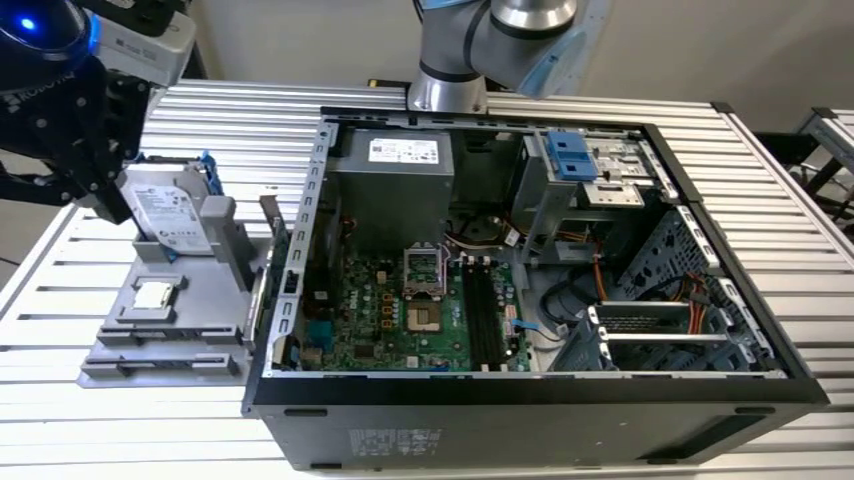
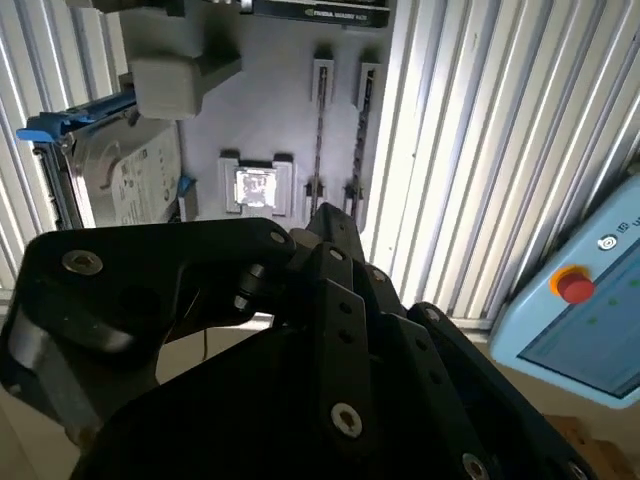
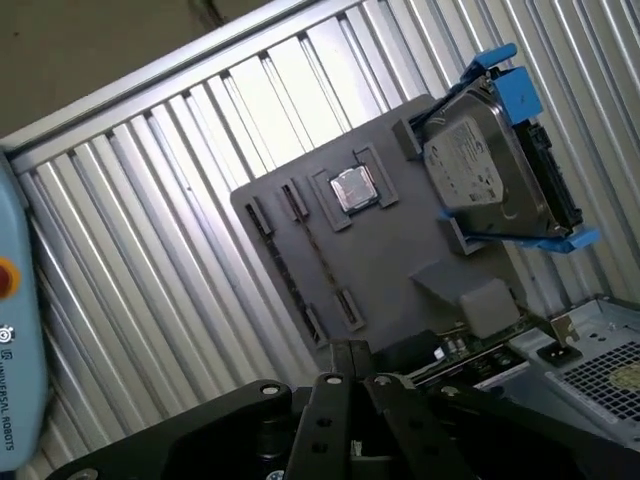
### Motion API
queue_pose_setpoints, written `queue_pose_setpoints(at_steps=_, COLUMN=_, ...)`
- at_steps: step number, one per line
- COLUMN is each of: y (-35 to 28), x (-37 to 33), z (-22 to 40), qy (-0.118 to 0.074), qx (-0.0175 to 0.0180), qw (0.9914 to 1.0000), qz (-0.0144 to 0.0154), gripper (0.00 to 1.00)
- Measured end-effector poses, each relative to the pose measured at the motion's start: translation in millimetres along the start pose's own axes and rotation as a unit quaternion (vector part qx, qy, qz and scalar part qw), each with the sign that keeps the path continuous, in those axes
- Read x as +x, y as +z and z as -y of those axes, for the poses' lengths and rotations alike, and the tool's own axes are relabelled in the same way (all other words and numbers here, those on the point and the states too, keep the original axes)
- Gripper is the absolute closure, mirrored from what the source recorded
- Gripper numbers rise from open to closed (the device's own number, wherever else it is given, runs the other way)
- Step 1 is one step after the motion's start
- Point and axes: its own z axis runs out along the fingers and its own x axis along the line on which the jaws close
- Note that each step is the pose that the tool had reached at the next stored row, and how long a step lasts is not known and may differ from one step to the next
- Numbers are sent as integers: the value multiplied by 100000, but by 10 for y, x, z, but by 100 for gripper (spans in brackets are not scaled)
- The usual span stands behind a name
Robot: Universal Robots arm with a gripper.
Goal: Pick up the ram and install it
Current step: 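Pick up the ram and move it above insertion slot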
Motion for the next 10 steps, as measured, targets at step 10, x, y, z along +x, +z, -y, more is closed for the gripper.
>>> queue_pose_setpoints(at_steps=10, y=0, x=0, z=1, qy=-9120, qx=-110, qw=99583, qz=-197, gripper=100)
